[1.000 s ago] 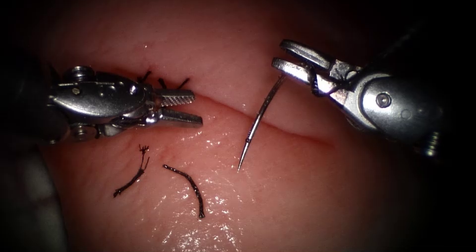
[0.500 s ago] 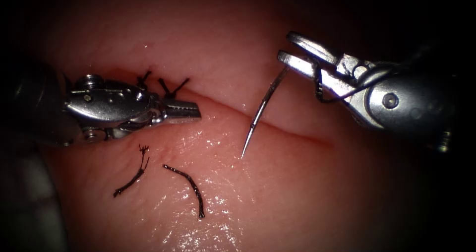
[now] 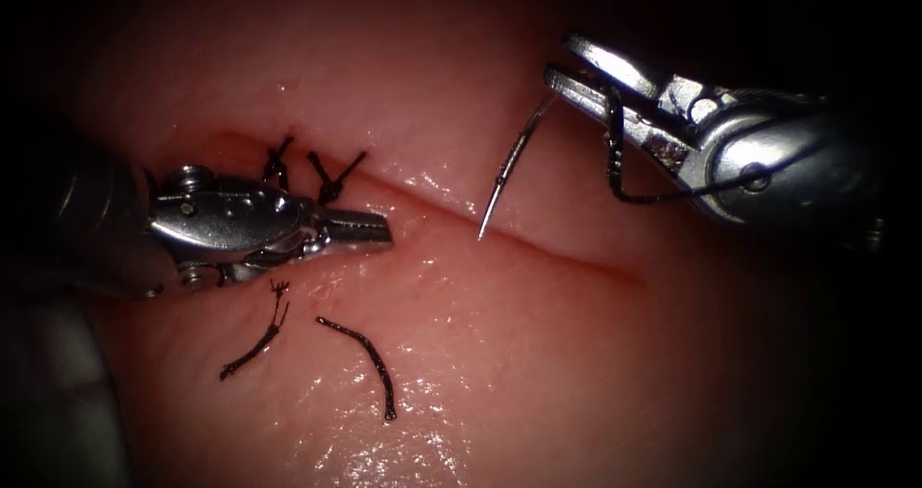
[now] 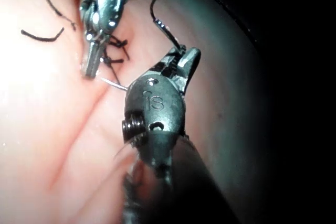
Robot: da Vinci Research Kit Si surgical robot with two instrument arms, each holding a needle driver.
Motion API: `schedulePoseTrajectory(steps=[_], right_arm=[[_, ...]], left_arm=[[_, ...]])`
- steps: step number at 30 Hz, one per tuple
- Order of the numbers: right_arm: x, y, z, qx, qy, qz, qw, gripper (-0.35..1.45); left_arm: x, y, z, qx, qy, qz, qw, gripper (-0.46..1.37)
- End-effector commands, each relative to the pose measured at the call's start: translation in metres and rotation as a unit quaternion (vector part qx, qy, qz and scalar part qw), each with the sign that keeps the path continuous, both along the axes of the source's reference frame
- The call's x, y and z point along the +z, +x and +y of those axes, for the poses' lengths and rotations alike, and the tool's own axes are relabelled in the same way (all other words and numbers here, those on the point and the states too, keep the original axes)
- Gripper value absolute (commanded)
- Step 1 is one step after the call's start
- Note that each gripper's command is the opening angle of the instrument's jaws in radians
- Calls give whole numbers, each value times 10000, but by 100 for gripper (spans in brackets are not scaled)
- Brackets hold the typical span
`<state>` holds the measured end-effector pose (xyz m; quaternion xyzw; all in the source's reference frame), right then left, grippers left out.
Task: Wound Closure
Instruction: Use the right tool to throw the needle through the top of the cut
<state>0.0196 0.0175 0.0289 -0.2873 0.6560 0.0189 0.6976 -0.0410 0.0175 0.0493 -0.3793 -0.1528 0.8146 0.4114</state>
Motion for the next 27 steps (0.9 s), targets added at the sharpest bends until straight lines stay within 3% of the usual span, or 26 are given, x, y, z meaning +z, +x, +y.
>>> schedulePoseTrajectory(steps=[1, 15, 27], right_arm=[[1, 2, 1, 32, -68, -6, 10000, -35], [9, 11, 10, -20, -428, -45, 9991, -35], [18, 19, 15, -14, -695, -36, 9976, -35]], left_arm=[[3, 0, -2, 29, 43, 7, 10000, -24], [19, 5, -29, 66, 235, 197, 9995, -19], [25, 16, -37, 76, 293, 248, 9992, -14]])
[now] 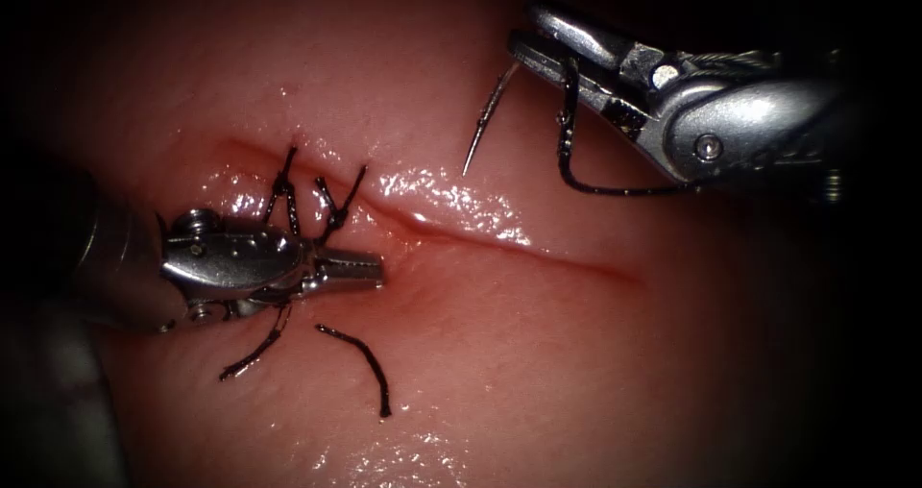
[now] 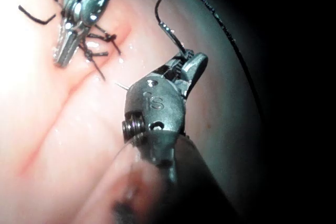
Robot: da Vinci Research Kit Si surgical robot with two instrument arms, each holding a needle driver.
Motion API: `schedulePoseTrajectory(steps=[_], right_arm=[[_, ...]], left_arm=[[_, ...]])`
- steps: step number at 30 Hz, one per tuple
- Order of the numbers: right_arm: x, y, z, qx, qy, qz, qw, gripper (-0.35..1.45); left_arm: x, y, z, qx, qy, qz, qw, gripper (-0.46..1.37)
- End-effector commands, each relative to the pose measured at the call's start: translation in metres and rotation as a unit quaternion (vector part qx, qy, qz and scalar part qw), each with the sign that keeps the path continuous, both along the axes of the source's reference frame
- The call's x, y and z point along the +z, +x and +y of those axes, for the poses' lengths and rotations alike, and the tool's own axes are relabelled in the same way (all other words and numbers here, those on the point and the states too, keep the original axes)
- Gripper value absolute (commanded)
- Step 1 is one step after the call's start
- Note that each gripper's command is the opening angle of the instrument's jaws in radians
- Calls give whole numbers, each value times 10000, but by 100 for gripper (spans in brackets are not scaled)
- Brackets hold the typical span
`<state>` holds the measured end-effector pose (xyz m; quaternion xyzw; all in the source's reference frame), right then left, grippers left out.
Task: Wound Closure
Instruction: Use the right tool to throw the needle through the top of the cut
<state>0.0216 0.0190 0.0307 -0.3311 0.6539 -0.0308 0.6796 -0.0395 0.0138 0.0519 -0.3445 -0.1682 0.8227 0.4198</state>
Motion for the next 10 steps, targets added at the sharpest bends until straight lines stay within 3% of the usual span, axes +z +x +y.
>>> schedulePoseTrajectory(steps=[1, 10], right_arm=[[0, 0, 1, 35, -13, 15, 10000, -35], [3, 0, -2, 27, -60, 6, 10000, -35]], left_arm=[[0, 0, 0, 1, 4, -15, 10000, -13], [-1, 1, -1, 1, 4, -15, 10000, -12]])
